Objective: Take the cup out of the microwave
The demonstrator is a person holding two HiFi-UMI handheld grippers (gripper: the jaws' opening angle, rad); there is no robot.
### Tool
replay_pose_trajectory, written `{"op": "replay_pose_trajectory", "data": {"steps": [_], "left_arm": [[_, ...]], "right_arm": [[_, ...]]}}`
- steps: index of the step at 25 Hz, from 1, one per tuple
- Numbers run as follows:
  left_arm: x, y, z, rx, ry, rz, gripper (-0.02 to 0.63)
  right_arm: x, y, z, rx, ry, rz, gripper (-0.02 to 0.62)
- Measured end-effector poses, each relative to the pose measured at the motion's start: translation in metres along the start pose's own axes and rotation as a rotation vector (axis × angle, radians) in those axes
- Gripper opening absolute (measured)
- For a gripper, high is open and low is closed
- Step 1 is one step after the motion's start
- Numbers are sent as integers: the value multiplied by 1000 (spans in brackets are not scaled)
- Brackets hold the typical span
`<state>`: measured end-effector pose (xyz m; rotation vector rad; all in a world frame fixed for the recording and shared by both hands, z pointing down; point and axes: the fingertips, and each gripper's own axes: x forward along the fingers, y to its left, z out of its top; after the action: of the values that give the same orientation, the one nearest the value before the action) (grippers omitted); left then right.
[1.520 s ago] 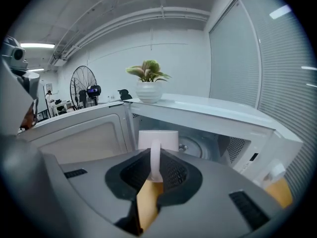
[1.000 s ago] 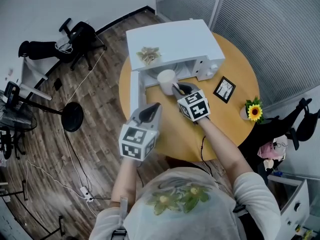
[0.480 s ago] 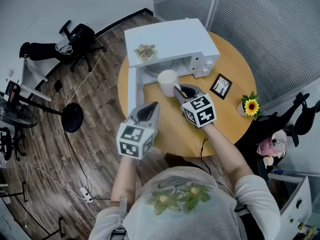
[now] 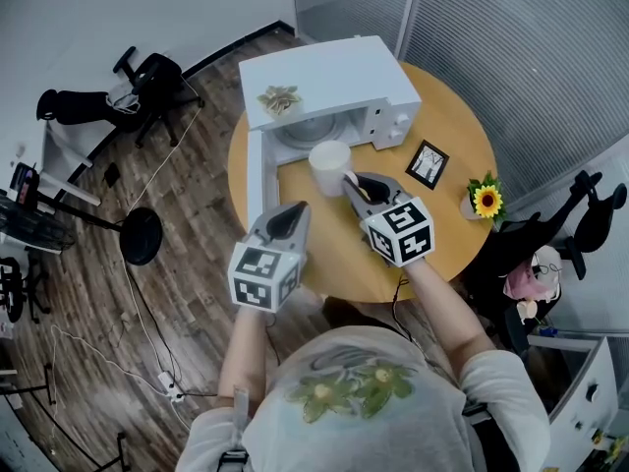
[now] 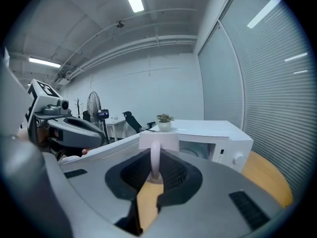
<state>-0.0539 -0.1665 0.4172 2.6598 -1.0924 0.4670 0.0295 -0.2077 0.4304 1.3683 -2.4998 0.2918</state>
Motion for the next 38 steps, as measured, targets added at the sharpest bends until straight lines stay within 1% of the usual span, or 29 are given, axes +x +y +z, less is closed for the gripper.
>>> {"op": "replay_pose_trajectory", "data": {"steps": [14, 18, 25, 32, 38], "left_arm": [[-13, -30, -3, 27, 5, -29, 3], [-15, -40, -8, 21, 19, -38, 4], [-21, -54, -13, 4, 24, -42, 3], [-22, -69, -18, -6, 33, -52, 3], [-24, -77, -27, -34, 53, -55, 3]], "right_arm": [[-60, 26, -7, 66, -67, -11, 58], [-74, 30, -11, 82, -76, -13, 58], [-89, 39, -17, 83, -77, -8, 55], [-95, 39, -28, 76, -53, -11, 52], [-97, 41, -35, 83, -44, -9, 52]]}}
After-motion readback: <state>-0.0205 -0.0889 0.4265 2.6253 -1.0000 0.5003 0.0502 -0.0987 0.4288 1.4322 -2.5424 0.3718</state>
